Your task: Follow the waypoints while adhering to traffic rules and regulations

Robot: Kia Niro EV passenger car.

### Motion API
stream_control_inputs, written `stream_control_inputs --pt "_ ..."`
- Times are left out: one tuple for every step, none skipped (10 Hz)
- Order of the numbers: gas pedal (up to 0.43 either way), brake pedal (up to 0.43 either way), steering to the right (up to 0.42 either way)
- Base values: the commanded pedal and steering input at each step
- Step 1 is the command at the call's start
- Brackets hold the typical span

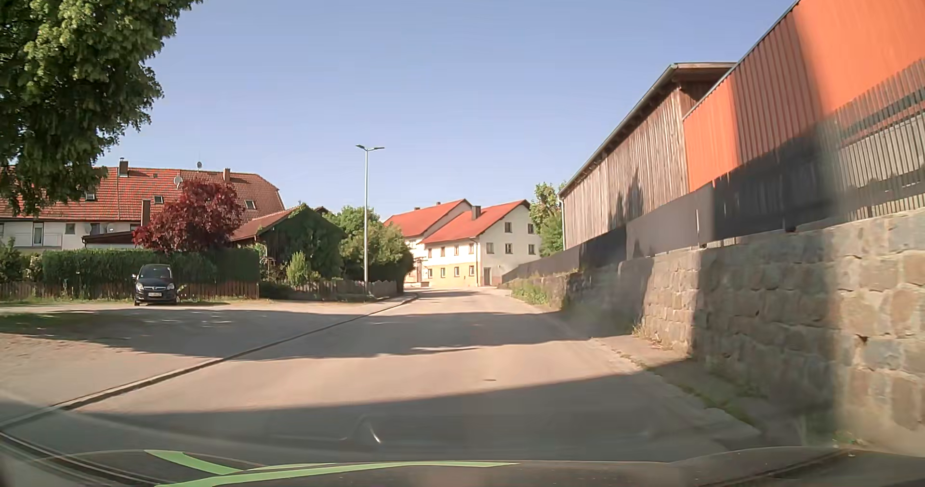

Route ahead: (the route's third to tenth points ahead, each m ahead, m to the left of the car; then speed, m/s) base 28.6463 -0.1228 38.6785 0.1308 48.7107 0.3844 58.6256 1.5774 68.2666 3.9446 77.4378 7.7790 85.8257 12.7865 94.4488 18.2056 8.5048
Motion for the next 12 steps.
stream_control_inputs --pt "0.067 0.0 0.024" --pt "0.067 0.0 0.024" --pt "0.067 0.0 0.024" --pt "0.067 0.0 0.024" --pt "0.067 0.0 0.024" --pt "0.067 0.0 0.024" --pt "0.067 0.0 0.021" --pt "0.059 0.0 0.019" --pt "0.059 0.0 0.016" --pt "0.059 0.0 0.014" --pt "0.059 0.0 0.01" --pt "0.059 0.0 0.009"
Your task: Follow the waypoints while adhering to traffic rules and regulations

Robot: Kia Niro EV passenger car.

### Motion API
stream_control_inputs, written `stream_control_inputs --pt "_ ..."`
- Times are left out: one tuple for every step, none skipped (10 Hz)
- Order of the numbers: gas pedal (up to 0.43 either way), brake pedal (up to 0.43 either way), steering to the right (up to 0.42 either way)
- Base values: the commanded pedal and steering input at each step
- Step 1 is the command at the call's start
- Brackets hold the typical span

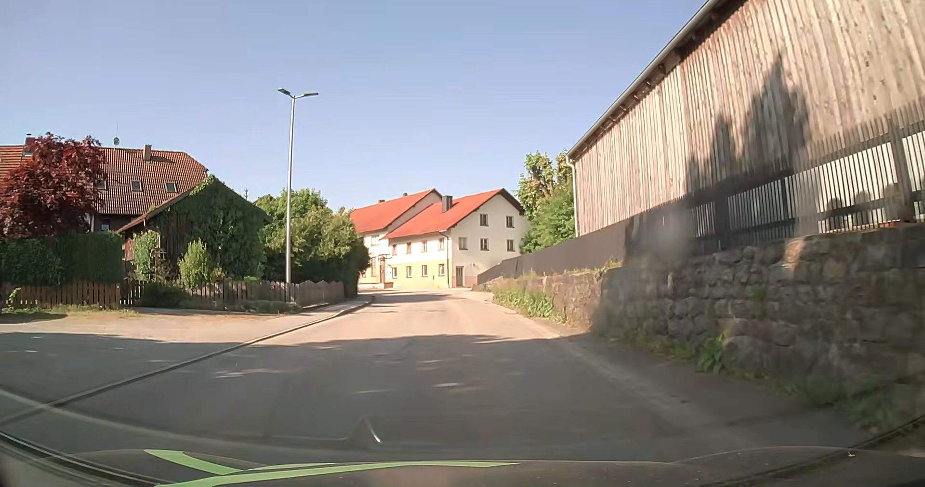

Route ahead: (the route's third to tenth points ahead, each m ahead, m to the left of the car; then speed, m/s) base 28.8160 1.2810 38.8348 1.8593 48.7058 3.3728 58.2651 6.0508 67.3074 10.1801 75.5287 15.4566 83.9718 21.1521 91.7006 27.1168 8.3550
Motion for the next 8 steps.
stream_control_inputs --pt "0.059 0.0 0.009" --pt "0.059 0.0 0.007" --pt "0.059 0.0 0.006" --pt "0.059 0.0 0.005" --pt "0.059 0.0 0.005" --pt "0.059 0.0 0.004" --pt "0.059 0.0 0.002" --pt "0.059 0.0 0.001"
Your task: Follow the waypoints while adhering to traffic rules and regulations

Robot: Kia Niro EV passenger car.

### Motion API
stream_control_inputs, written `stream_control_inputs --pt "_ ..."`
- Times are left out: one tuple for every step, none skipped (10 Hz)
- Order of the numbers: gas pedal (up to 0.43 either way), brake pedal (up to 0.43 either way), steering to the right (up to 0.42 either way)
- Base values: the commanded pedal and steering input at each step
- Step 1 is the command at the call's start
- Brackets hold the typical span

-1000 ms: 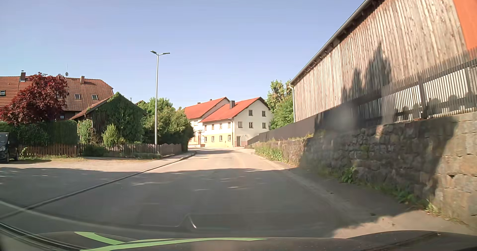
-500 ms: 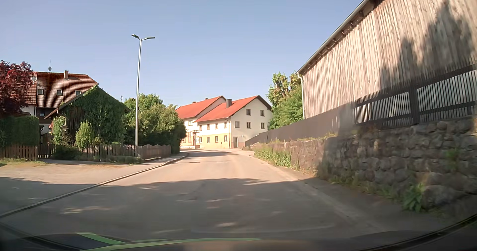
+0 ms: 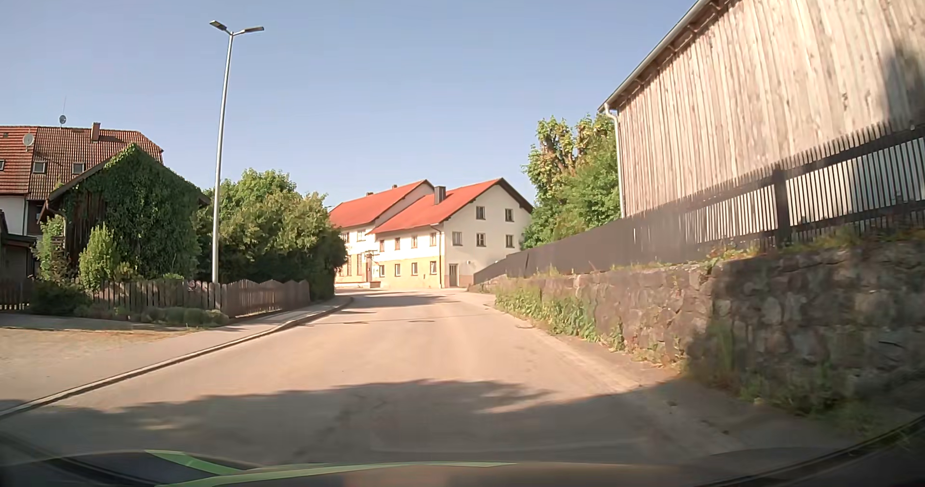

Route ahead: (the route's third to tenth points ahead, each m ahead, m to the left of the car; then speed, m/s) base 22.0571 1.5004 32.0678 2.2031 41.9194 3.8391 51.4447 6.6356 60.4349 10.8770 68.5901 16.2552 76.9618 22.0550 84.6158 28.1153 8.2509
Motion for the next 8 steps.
stream_control_inputs --pt "0.059 0.0 -0.001" --pt "0.059 0.0 -0.001" --pt "0.059 0.0 -0.002" --pt "0.067 0.0 -0.003" --pt "0.067 0.0 -0.005" --pt "0.067 0.0 -0.007" --pt "0.067 0.0 -0.009" --pt "0.067 0.0 -0.009"
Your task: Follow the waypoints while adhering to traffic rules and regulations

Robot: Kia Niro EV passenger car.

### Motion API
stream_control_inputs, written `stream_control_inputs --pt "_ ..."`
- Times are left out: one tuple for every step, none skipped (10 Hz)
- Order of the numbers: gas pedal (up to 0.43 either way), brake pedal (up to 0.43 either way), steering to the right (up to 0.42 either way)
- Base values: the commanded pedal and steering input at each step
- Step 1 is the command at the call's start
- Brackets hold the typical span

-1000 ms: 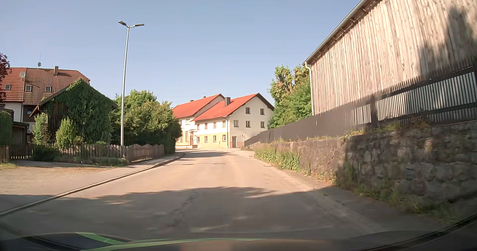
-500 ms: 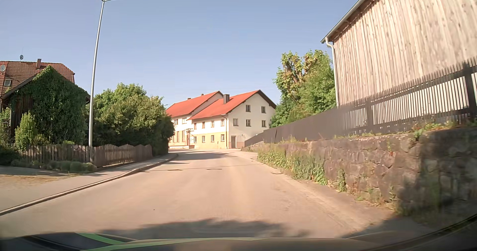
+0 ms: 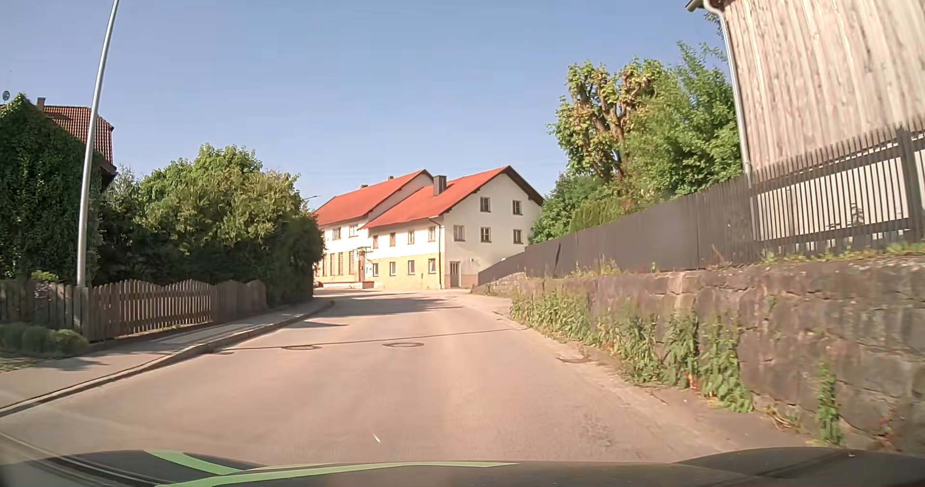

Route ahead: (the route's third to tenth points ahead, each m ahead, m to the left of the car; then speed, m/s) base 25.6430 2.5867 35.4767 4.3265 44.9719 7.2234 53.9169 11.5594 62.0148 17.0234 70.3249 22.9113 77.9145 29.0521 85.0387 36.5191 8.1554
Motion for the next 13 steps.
stream_control_inputs --pt "0.067 0.0 -0.009" --pt "0.067 0.0 -0.01" --pt "0.067 0.0 -0.012" --pt "0.067 0.0 -0.012" --pt "0.067 0.0 -0.012" --pt "0.067 0.0 -0.013" --pt "0.067 0.0 -0.013" --pt "0.067 0.0 -0.014" --pt "0.067 0.0 -0.014" --pt "0.067 0.0 -0.014" --pt "0.067 0.0 -0.015" --pt "0.067 0.0 -0.017" --pt "0.067 0.0 -0.017"
